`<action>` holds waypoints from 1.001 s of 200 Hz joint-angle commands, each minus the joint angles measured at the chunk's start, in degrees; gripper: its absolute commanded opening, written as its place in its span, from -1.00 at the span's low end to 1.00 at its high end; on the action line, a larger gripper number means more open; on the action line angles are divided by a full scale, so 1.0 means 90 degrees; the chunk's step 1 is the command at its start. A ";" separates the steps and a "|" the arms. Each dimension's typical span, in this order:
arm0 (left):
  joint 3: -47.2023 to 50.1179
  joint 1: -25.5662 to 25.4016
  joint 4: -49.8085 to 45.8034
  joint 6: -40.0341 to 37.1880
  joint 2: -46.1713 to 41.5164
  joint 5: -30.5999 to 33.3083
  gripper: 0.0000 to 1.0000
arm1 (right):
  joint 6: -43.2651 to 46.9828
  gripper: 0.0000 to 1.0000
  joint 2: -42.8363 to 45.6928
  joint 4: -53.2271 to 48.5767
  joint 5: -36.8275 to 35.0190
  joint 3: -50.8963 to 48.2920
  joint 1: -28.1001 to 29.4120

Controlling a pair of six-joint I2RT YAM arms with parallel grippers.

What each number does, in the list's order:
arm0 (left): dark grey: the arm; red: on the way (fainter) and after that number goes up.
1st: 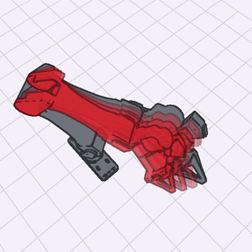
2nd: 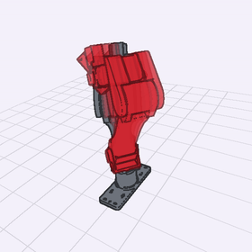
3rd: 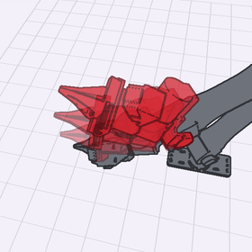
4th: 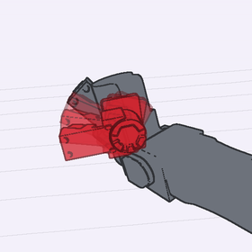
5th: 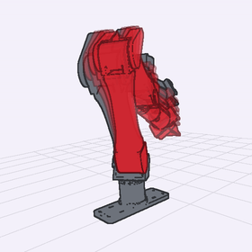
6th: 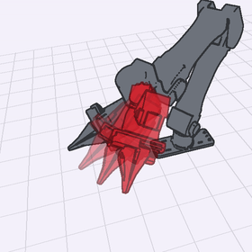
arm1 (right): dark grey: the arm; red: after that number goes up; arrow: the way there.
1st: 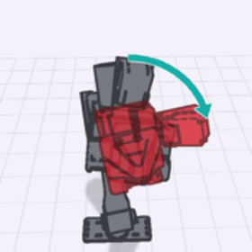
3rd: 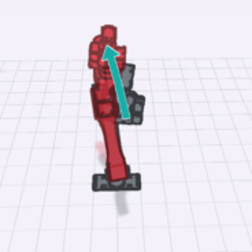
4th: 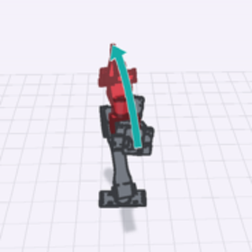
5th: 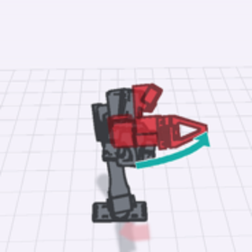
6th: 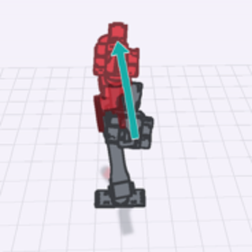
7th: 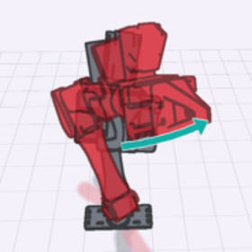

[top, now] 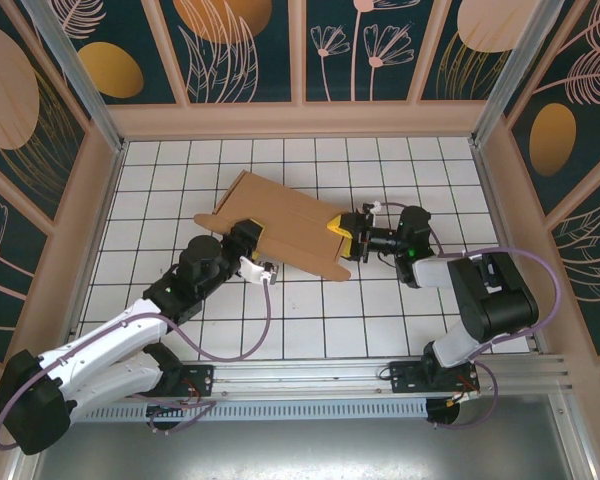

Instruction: Fold the paper box

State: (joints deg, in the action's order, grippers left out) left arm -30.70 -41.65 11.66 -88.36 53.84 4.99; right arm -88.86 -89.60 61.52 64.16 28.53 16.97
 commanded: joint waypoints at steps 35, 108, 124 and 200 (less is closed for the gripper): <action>-0.0155 -0.0028 -0.0240 0.0470 -0.0337 0.0138 -0.02 | 0.1358 0.60 0.1138 -0.1897 -0.0615 -0.0098 -0.0348; -0.2327 -0.0329 -0.4095 0.3449 0.0495 -0.0338 0.11 | 0.4399 0.51 0.2702 -0.6706 -0.3201 0.0979 -0.1295; -0.3208 -0.0490 -0.5272 0.4242 0.1148 -0.0404 0.15 | 0.4911 0.48 0.2450 -0.6954 -0.3517 0.1414 -0.1279; -0.5783 -0.0616 -0.7296 0.5921 0.3613 -0.1166 0.15 | 0.4940 0.18 0.0028 -0.5869 -0.2501 0.1943 -0.0855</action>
State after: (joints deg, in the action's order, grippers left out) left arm -77.62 -47.00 -48.03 -40.64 82.74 -1.32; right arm -46.72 -86.02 6.68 39.20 44.53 7.16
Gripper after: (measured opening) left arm 0.582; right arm 0.600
